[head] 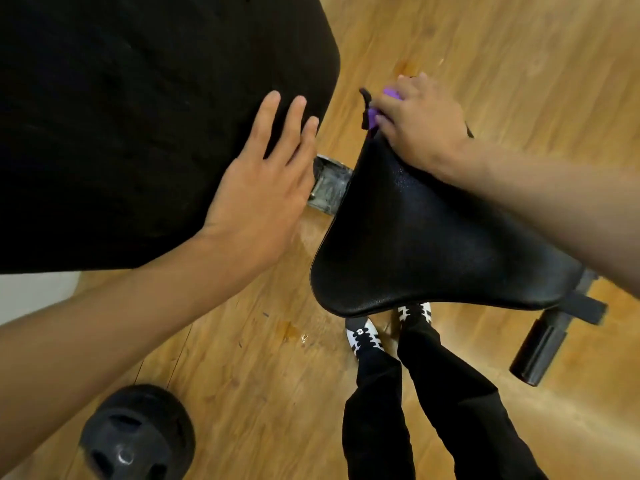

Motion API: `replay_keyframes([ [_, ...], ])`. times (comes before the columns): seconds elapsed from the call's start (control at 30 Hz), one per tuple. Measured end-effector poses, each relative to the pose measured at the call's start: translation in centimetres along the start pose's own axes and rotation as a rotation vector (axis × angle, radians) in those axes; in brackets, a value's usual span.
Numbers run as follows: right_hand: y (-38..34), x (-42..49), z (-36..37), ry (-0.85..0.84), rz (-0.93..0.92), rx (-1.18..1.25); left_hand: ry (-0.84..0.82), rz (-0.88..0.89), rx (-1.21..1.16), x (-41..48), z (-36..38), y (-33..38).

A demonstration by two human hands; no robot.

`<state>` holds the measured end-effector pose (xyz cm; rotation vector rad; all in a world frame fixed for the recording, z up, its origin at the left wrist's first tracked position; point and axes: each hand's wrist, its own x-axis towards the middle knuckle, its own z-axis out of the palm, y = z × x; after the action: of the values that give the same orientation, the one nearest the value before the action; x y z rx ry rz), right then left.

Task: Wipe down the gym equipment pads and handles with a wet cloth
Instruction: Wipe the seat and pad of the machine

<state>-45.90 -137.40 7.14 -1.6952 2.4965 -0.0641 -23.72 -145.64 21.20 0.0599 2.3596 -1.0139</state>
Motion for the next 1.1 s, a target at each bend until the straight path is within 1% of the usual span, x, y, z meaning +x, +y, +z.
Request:
replay_keyframes([
  [0.03,-1.3,-0.2,0.3,0.008,0.052,-0.019,-0.006,-0.001,0.001,0.0,0.0,0.0],
  [0.07,-3.4,-1.2,0.6,-0.005,0.062,-0.043,-0.012,0.001,-0.001,0.0,-0.1,0.0],
  [0.1,-6.3,-3.1,0.9,-0.055,0.020,-0.042,-0.017,0.008,-0.004,0.0,-0.2,0.0],
  [0.17,-12.4,-8.6,2.1,-0.179,-0.186,0.039,-0.027,0.013,-0.007,0.0,-0.3,-0.2],
  [0.23,-16.5,-12.8,2.3,-0.312,-0.364,0.149,-0.029,0.009,-0.017,0.0,-0.4,-0.3],
  [0.3,-17.2,-13.7,2.2,-0.408,-0.512,0.151,-0.032,0.002,-0.016,0.0,-0.3,-0.4],
  [0.33,-16.4,-12.9,1.7,-0.383,-0.554,0.125,-0.032,0.005,-0.017,0.0,-0.3,-0.4],
  [0.37,-15.1,-11.7,1.5,-0.311,-0.547,0.117,-0.032,0.010,-0.017,0.0,-0.4,-0.4],
  [0.4,-13.3,-10.2,1.4,-0.204,-0.478,0.109,-0.032,0.011,-0.015,0.1,-0.3,-0.4],
  [0.47,-8.0,-6.2,1.4,0.030,-0.287,0.064,-0.031,0.009,-0.008,0.2,-0.2,-0.4],
  [0.5,-5.6,-4.3,1.2,0.065,-0.203,0.028,-0.026,0.007,-0.005,0.2,-0.2,-0.3],
  [0.57,-3.8,-1.8,0.8,0.028,-0.069,-0.011,-0.007,0.008,0.005,0.1,-0.2,-0.2],
  [0.63,-6.2,-2.3,0.8,-0.020,-0.031,-0.040,0.009,0.010,0.011,0.1,-0.1,0.0],
  [0.67,-8.3,-3.7,1.1,-0.051,-0.051,-0.059,0.010,0.010,0.008,0.0,0.0,0.0],
  [0.7,-10.7,-5.7,1.6,-0.091,-0.106,-0.056,0.010,0.011,0.005,0.0,0.1,0.0],
  [0.77,-14.9,-9.9,1.8,-0.256,-0.295,-0.007,0.007,0.012,0.001,-0.1,0.1,-0.1],
  [0.83,-15.7,-10.7,1.2,-0.368,-0.462,0.036,0.002,0.018,-0.010,-0.2,0.2,-0.2],
  [0.87,-14.6,-9.8,0.8,-0.368,-0.498,0.041,0.003,0.020,-0.017,-0.2,0.1,-0.3],
  [0.9,-13.0,-8.4,0.6,-0.323,-0.490,0.027,0.009,0.021,-0.021,-0.1,0.1,-0.3],
  [0.93,-10.7,-6.5,0.5,-0.249,-0.444,0.006,0.014,0.019,-0.020,-0.1,0.1,-0.3],
  [1.0,-5.6,-2.8,0.0,-0.060,-0.249,-0.068,0.020,0.011,-0.008,-0.1,0.1,-0.3],
  [1.03,-4.4,-1.7,-0.5,-0.051,-0.165,-0.107,0.022,0.008,-0.003,-0.1,0.1,-0.2],
  [1.1,-6.0,-1.8,0.0,-0.135,-0.100,-0.190,0.027,0.007,-0.005,-0.1,0.2,-0.1],
])
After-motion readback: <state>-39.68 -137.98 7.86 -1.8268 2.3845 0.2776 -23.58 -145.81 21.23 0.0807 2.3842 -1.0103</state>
